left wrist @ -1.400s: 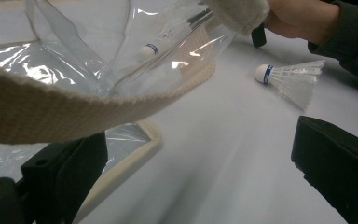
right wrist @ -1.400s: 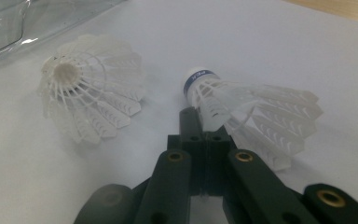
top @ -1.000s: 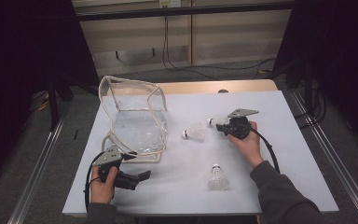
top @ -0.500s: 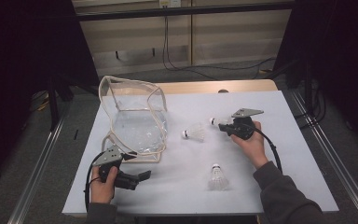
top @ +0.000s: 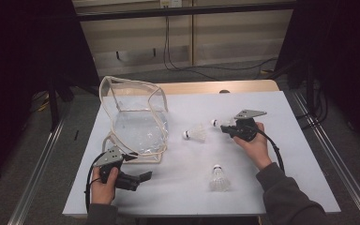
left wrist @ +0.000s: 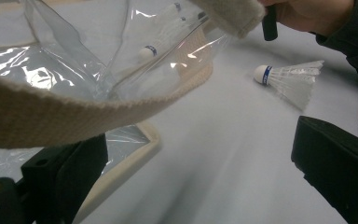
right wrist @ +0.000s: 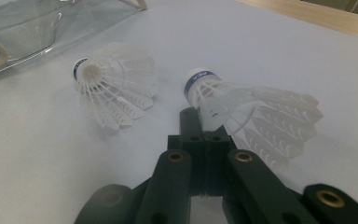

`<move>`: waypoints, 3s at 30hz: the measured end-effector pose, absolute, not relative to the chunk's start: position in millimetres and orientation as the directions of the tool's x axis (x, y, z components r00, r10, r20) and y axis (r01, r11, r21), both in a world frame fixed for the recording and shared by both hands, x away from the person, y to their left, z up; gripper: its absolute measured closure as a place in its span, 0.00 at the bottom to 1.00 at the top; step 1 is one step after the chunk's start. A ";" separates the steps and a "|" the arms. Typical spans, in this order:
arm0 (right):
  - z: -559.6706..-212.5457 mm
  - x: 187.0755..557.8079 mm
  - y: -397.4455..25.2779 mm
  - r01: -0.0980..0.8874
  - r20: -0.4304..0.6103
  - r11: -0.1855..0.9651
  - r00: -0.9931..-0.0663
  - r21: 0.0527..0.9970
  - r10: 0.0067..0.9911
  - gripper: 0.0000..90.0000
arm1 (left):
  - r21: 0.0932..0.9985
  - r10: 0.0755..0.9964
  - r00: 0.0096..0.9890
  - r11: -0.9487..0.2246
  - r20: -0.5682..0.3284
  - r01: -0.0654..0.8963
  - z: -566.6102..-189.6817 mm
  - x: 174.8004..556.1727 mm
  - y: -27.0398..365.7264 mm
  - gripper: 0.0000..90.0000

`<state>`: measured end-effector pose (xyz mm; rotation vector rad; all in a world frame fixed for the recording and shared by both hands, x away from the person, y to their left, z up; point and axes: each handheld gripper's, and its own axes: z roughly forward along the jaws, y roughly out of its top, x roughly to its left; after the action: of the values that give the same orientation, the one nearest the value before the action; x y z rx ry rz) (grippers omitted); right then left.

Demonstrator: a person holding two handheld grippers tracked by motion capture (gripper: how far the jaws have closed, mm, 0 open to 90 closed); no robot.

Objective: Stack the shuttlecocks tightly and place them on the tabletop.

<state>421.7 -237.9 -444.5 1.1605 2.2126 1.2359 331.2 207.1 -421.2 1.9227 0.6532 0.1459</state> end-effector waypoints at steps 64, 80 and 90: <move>-439.9 413.6 -233.5 0.461 0.080 0.312 -0.653 0.830 0.753 1.00 | 0.881 0.498 0.847 -0.296 -0.187 0.369 -420.2 331.0 205.8 0.04; -439.0 412.1 -228.2 0.449 0.085 0.320 -0.678 0.834 0.730 1.00 | 0.886 0.504 0.842 -0.282 -0.190 0.369 -419.7 331.4 206.9 0.04; -439.4 411.1 -224.9 0.447 0.086 0.329 -0.690 0.832 0.719 1.00 | 0.884 0.503 0.844 -0.289 -0.186 0.367 -419.5 331.1 207.3 0.04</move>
<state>411.1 -224.9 -439.4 1.0445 2.3004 1.2947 331.1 207.3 -419.5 1.9099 0.6487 0.1529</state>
